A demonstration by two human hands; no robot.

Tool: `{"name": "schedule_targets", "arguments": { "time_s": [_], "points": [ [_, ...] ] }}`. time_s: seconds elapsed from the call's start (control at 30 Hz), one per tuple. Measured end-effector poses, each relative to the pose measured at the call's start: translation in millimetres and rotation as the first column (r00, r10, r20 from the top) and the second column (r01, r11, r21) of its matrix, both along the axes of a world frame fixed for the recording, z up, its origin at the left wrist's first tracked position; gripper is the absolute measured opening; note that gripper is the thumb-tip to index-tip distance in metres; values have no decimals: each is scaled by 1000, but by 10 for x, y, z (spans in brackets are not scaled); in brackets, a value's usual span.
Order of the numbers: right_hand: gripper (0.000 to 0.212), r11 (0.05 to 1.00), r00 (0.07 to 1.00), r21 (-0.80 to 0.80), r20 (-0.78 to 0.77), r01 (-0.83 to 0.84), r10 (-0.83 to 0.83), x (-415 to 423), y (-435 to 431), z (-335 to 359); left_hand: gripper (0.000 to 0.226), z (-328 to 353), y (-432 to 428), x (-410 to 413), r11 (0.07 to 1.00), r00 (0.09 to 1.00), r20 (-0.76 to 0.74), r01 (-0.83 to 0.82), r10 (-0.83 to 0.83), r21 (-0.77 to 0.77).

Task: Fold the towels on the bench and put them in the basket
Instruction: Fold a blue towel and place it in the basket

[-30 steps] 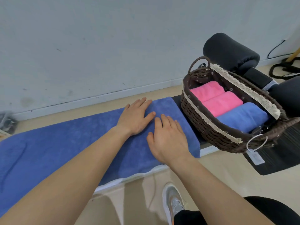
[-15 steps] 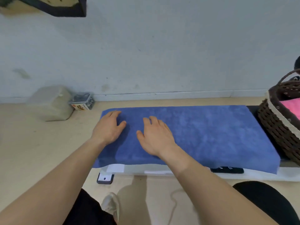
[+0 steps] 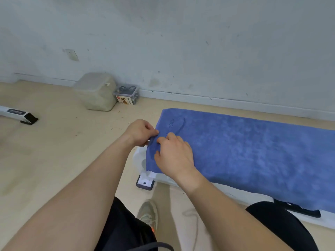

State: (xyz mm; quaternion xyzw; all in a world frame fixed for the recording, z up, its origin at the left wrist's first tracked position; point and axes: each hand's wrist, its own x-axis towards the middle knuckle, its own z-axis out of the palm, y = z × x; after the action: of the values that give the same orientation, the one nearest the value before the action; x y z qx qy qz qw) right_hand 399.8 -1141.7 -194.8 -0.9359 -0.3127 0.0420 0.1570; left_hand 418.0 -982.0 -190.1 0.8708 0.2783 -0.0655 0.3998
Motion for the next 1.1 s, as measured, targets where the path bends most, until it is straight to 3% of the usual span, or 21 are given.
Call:
{"name": "schedule_targets", "arguments": {
  "time_s": [0.07,0.17,0.23,0.43,0.6,0.7,0.83,1.0,1.1],
  "points": [
    [28,998,997,33,46,54,-55,-39,91,-24,18,34,-1,18,999,999,42,10,-9,-31],
    [54,986,984,37,72,163,-165,-113,192,-46,17,78,-11,21,996,997,79,28,-21,-80],
    [61,984,980,9,91,180,-180,-142,232,-76,15,88,-11,16,994,996,88,35,-26,-108],
    [14,975,979,89,2,203,-204,-60,223,-38,27,-35,26,346,998,997,65,-40,43,-47],
    [13,957,962,124,-106,262,-250,-10,192,-10,48,-95,-66,813,998,999,49,-15,13,54],
    [16,947,957,154,-103,283,-270,-10,213,-22,25,-179,6,953,999,988,157,-15,9,38],
    [19,961,964,105,36,257,-262,-39,252,-94,1,-210,72,992,991,939,318,-111,130,-75],
    [12,978,974,30,-106,205,-201,-9,153,45,29,-242,59,1026,992,934,334,-130,124,-6],
    [11,981,964,-32,-183,190,-193,13,39,182,26,-232,91,1033,987,924,351,-161,155,-11]
  ]
}}
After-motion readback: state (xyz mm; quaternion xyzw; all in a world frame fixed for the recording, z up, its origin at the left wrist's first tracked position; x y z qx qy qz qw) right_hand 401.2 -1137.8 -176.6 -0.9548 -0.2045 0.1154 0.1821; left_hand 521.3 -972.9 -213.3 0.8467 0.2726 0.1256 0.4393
